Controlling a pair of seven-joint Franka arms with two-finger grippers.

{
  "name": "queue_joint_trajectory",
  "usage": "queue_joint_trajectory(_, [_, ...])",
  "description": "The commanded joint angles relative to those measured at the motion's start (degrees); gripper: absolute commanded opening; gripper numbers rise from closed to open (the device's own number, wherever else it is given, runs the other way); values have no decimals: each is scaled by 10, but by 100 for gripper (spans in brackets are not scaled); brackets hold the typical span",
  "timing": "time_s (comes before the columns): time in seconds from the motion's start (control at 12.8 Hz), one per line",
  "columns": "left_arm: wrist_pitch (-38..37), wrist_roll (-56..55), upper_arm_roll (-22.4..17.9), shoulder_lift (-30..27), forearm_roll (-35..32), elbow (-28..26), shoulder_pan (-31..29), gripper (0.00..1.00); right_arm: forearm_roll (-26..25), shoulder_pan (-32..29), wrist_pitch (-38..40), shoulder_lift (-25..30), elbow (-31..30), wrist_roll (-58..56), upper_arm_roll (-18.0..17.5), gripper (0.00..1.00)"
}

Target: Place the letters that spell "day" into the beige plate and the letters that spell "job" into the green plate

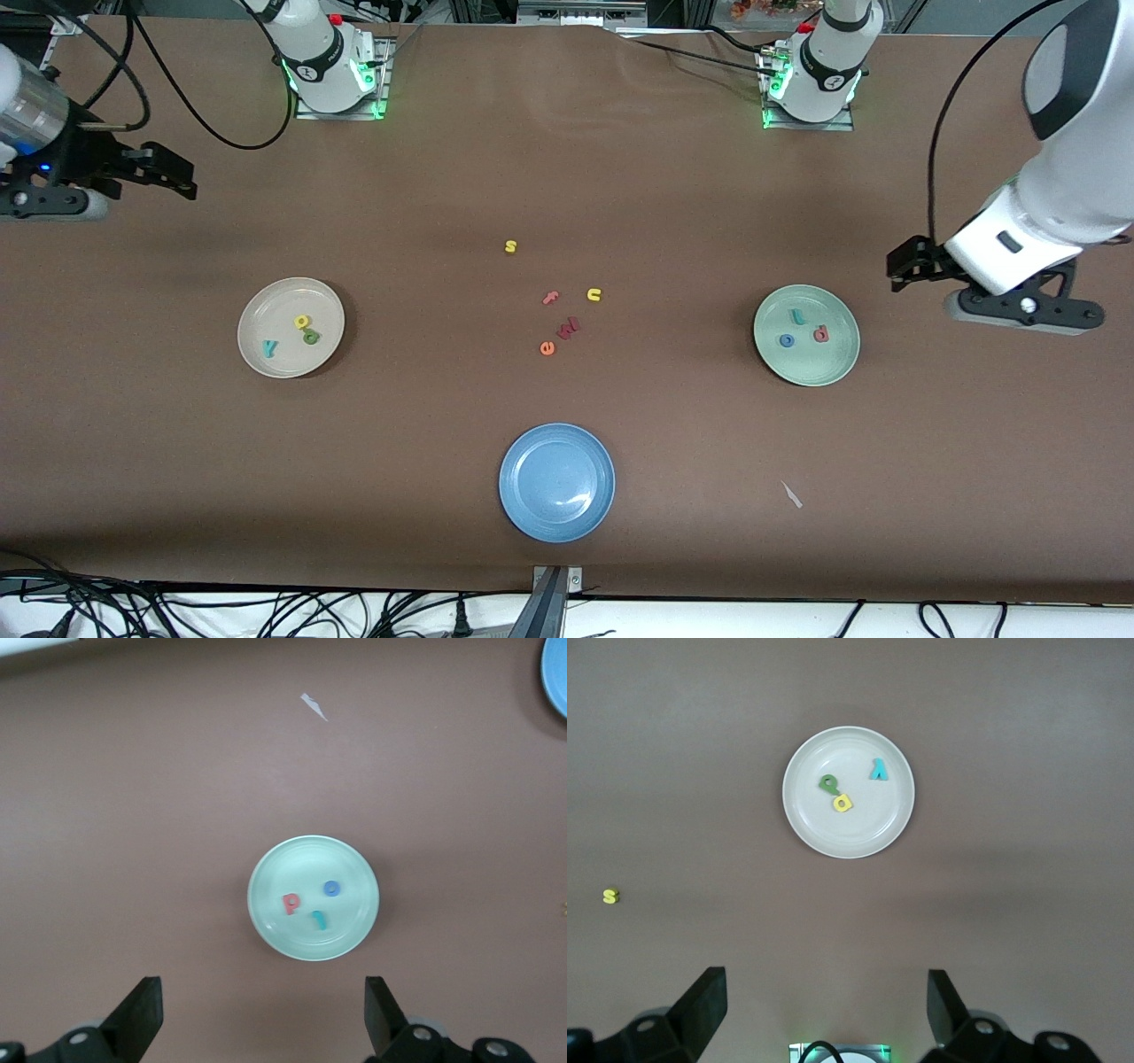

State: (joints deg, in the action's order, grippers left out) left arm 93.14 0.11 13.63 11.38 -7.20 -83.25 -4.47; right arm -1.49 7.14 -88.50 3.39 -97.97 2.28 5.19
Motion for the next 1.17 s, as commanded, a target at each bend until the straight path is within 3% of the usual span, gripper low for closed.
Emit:
queue_joint_trajectory(0.0, [7,22,-37,-50,11,-42,35,100,-1,-12,38,-12,38,8,-2,100])
queue_joint_trajectory(0.16, [48,23,-84,-92,17,-91,63,100,-1,-13,63,-22,56,3,-1,100])
queue_joint_trajectory(0.31, [53,36,-86,-117,32,-118,61,100,18,-13,59,-22,55,0,6,100])
queue_joint_trajectory(1.1, [16,36,-101,-143,77,-127,46,100,15,-9,60,-22,44,-16,3,100])
